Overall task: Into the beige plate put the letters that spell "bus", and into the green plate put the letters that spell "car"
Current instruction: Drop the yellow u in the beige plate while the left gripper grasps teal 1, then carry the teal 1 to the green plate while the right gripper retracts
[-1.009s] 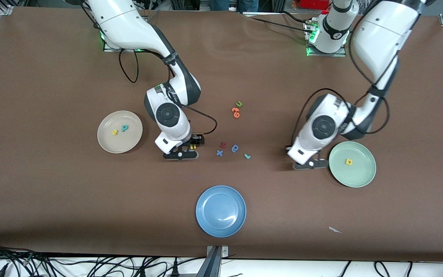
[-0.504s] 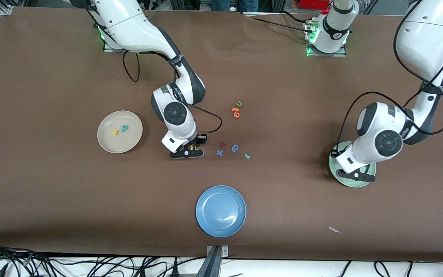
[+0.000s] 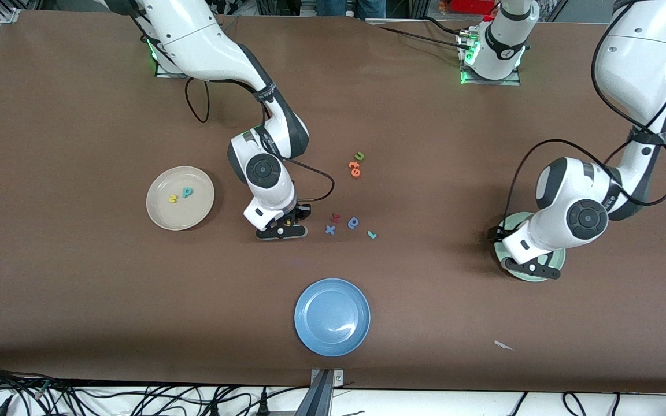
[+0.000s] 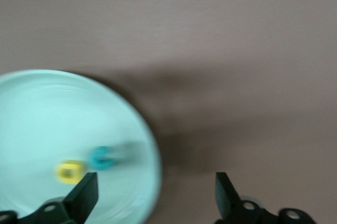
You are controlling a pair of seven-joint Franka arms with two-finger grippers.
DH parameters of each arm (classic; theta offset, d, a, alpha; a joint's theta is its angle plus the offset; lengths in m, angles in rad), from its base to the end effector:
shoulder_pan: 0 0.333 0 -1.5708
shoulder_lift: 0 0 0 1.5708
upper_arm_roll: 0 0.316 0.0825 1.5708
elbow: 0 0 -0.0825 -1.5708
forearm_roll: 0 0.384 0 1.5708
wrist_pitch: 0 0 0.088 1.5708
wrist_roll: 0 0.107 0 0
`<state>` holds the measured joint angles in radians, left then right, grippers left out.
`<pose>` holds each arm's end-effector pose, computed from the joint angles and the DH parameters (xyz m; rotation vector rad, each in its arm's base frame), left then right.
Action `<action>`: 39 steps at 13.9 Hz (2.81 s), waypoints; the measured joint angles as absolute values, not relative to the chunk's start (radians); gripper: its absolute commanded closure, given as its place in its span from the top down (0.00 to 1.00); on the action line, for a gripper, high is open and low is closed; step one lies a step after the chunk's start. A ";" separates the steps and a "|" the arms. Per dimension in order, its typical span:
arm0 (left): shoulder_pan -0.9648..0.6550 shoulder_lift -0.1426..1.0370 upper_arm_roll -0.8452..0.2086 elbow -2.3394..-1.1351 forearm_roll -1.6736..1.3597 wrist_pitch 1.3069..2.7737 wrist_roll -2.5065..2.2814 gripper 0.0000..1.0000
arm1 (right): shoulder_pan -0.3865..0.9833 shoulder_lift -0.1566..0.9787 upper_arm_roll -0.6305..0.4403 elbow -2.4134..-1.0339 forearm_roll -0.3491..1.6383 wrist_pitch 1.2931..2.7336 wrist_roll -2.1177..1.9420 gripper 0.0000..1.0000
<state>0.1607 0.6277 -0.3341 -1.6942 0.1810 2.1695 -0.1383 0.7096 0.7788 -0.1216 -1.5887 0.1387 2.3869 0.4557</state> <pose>0.6578 -0.0864 0.2381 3.0967 -0.1516 -0.1850 0.5744 0.3981 0.1809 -3.1162 -0.1065 -0.0277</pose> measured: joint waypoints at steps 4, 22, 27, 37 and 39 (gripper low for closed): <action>-0.009 0.631 -0.341 -1.687 0.134 2.172 -0.528 1.00 | 0.709 0.754 -0.170 -1.564 0.139 2.299 0.454 0.00; -0.436 0.886 -0.179 -1.429 0.118 2.337 -1.278 0.60 | 0.698 0.413 -0.461 -2.136 0.140 2.246 0.103 1.00; -0.436 0.887 -0.175 -1.422 0.118 2.325 -1.287 0.46 | 0.699 0.375 -0.495 -1.929 0.140 2.077 0.103 1.00; -0.453 0.885 -0.175 -1.417 0.118 2.306 -1.307 0.17 | 0.681 0.342 -0.549 -1.490 0.139 1.653 0.095 1.00; -0.453 0.885 -0.174 -1.416 0.118 2.304 -1.308 0.09 | 0.638 0.314 -0.544 -1.475 0.138 1.662 0.092 1.00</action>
